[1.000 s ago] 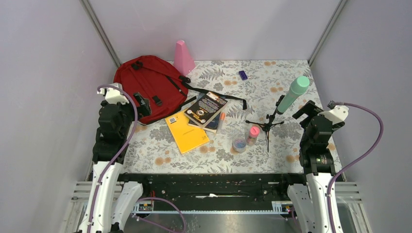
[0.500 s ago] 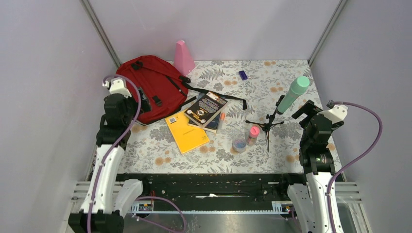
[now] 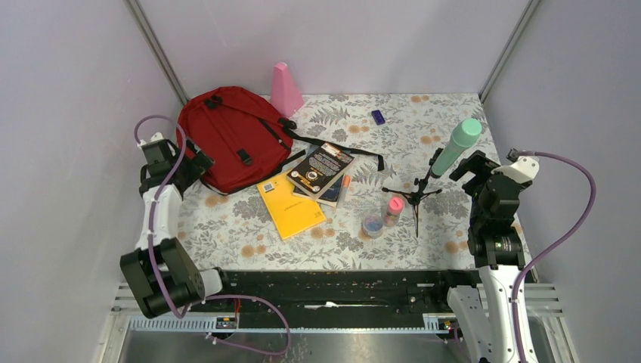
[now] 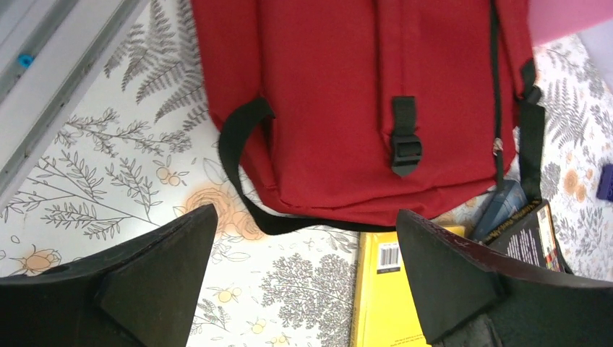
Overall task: Pack the student bag
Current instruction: Adjust the student bag at the center of the board.
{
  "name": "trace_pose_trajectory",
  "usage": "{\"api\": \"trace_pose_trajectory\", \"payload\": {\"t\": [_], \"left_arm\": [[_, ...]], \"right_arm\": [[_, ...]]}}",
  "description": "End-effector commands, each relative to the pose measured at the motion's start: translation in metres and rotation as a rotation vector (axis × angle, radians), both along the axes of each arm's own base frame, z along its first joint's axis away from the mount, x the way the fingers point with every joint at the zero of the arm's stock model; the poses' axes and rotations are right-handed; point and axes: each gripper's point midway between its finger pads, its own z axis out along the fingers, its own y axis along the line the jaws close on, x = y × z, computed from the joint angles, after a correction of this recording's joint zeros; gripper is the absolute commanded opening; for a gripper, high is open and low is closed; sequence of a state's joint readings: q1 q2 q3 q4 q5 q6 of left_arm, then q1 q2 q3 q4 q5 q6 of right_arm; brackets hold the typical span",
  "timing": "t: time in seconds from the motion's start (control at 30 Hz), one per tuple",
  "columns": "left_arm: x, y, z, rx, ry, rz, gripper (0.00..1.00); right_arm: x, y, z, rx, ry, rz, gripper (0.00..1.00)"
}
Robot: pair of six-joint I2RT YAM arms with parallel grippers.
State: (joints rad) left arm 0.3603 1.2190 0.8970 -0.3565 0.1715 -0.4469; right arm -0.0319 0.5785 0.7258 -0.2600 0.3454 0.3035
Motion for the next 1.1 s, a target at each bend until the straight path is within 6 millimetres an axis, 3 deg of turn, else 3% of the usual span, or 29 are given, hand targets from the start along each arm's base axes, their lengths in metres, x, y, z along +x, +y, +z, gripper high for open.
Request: {"api": "trace_pose_trajectory", "payload": {"t": [0.0, 0.3, 0.5, 0.6, 0.77, 0.93, 1.07], "left_arm": [[0.016, 0.021, -0.01, -0.109, -0.029, 0.065, 0.99], [0.029, 0.041, -0.055, -0.14, 0.117, 0.109, 0.99], [0.043, 0.033, -0.069, -0.215, 0.107, 0.082, 0.99], [0.053, 0.029, -0.072, -0.256, 0.101, 0.056, 0.94], [0.063, 0.016, -0.074, -0.316, 0.075, 0.002, 0.72], [0.071, -0.001, -0.066, -0.351, 0.048, -0.078, 0.33], [0.073, -0.014, -0.044, -0.287, 0.012, -0.133, 0.01]], "right_arm": [[-0.002, -0.001, 0.03, -0.02, -0.055, 0.004, 1.0], [-0.011, 0.001, 0.056, -0.017, -0.098, 0.007, 1.0], [-0.027, 0.001, 0.083, -0.028, -0.145, 0.012, 1.0], [-0.034, 0.004, 0.099, -0.044, -0.157, 0.033, 1.0], [-0.037, 0.025, 0.128, -0.05, -0.16, 0.159, 1.0], [-0.039, 0.035, 0.148, -0.093, -0.125, 0.237, 1.0], [-0.037, 0.04, 0.166, -0.092, -0.12, 0.268, 1.0]]}}
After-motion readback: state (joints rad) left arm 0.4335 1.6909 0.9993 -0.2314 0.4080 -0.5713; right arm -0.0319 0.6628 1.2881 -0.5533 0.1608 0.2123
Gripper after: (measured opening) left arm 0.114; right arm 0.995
